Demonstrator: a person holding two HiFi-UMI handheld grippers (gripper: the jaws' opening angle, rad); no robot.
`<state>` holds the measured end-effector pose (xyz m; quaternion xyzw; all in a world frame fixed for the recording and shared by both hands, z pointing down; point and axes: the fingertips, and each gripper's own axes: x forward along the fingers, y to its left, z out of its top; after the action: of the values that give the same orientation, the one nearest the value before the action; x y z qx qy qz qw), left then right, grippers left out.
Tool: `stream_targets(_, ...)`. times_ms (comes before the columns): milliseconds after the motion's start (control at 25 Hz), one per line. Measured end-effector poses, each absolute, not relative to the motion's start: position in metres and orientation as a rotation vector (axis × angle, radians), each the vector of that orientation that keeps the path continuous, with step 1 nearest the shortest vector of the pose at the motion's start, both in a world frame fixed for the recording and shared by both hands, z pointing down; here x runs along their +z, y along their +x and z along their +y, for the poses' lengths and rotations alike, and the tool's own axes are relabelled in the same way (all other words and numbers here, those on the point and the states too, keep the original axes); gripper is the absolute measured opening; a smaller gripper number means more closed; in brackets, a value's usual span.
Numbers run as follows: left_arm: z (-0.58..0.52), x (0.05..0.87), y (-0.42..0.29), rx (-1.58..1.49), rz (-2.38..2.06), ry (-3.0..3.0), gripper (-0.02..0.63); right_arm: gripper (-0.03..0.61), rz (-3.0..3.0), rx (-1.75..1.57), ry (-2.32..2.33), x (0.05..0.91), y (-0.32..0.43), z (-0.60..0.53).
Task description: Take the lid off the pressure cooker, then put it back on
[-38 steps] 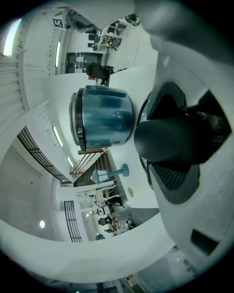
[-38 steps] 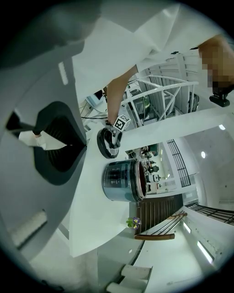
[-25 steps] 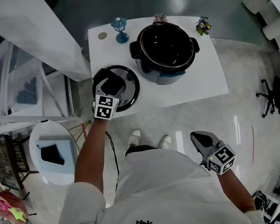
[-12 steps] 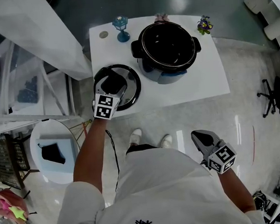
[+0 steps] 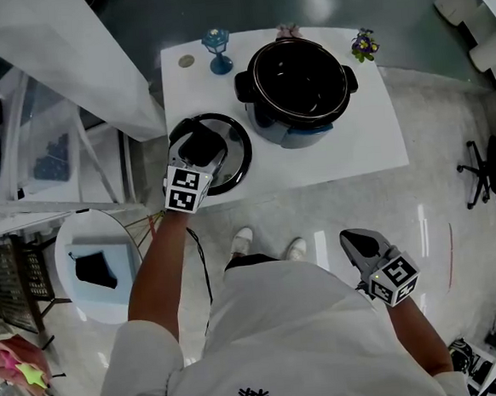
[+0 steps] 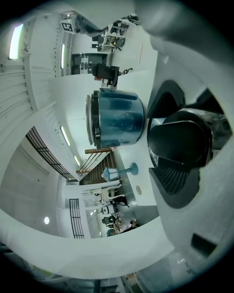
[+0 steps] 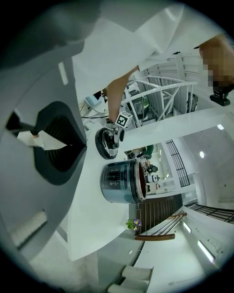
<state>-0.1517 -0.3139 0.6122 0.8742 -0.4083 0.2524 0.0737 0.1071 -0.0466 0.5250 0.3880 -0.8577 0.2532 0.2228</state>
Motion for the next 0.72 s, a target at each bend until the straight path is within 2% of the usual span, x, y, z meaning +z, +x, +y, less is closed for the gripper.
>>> stream_targets(720, -0.314, 0.637, -0.153, 0.811, -1.166, 2.605, 0.342, 0.014, -2.345, 0.707, 1.080, 0.528, 0.105, -0.048)
